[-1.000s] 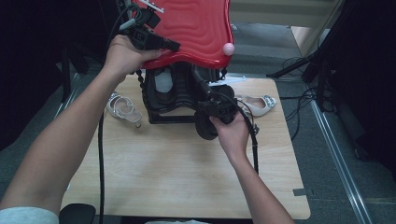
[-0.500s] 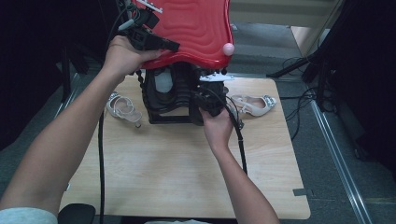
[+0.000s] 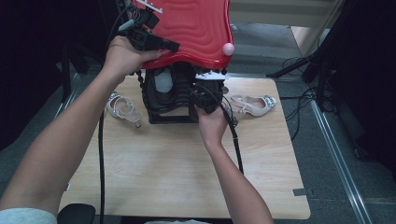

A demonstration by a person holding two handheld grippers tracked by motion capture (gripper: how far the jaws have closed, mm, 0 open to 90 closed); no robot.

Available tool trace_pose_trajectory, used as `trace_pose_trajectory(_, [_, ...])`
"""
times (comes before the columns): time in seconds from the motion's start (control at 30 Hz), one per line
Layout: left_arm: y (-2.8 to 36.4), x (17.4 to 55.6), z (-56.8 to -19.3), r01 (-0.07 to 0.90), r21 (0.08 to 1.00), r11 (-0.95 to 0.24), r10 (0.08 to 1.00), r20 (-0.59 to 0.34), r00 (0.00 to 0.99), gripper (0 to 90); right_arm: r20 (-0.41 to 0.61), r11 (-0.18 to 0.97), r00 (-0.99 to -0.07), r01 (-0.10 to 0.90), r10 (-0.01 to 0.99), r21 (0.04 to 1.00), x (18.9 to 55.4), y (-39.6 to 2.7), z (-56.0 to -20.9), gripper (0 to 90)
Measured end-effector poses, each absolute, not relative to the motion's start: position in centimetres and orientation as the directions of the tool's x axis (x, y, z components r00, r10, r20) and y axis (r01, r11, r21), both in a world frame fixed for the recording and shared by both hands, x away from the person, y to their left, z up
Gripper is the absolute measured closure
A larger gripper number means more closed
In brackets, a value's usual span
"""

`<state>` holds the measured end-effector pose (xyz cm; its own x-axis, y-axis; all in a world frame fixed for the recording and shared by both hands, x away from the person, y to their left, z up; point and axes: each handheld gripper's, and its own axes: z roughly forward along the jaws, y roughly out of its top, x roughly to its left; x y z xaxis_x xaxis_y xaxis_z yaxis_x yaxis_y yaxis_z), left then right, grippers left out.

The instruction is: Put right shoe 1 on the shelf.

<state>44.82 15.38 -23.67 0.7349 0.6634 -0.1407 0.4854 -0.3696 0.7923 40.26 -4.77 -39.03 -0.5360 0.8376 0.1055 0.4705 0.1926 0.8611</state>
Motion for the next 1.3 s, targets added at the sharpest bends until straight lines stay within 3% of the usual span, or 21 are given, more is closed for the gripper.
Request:
trace_pose_trajectory(0.17, [15.4,44.8,-23.7,0.482,0.795,-0.367,0.663,-0.140,0.736,90.0,0.171,0.169,-0.548,0.515,0.818,0.840,40.7,-4.5,-38.9,69.6])
trace_pose_trajectory(0.5, [15.4,44.8,-23.8,0.480,0.799,-0.362,0.665,-0.139,0.734,90.0,0.190,0.176,-0.575,0.520,0.796,0.836,39.9,-5.3,-37.8,66.5])
trace_pose_trajectory(0.8, [15.4,44.8,-23.8,0.480,0.802,-0.356,0.666,-0.143,0.732,90.0,0.207,0.214,-0.645,0.512,0.735,0.832,36.8,-6.6,-36.6,89.9])
trace_pose_trajectory(1.1, [15.4,44.8,-23.8,0.482,0.802,-0.354,0.666,-0.146,0.732,90.0,0.210,0.308,-0.728,0.508,0.652,0.804,34.4,-7.5,-39.2,90.0])
trace_pose_trajectory(1.3, [15.5,44.8,-23.9,0.482,0.802,-0.353,0.665,-0.148,0.732,90.0,0.235,0.316,-0.731,0.530,0.640,0.787,34.6,-8.9,-41.6,90.0])
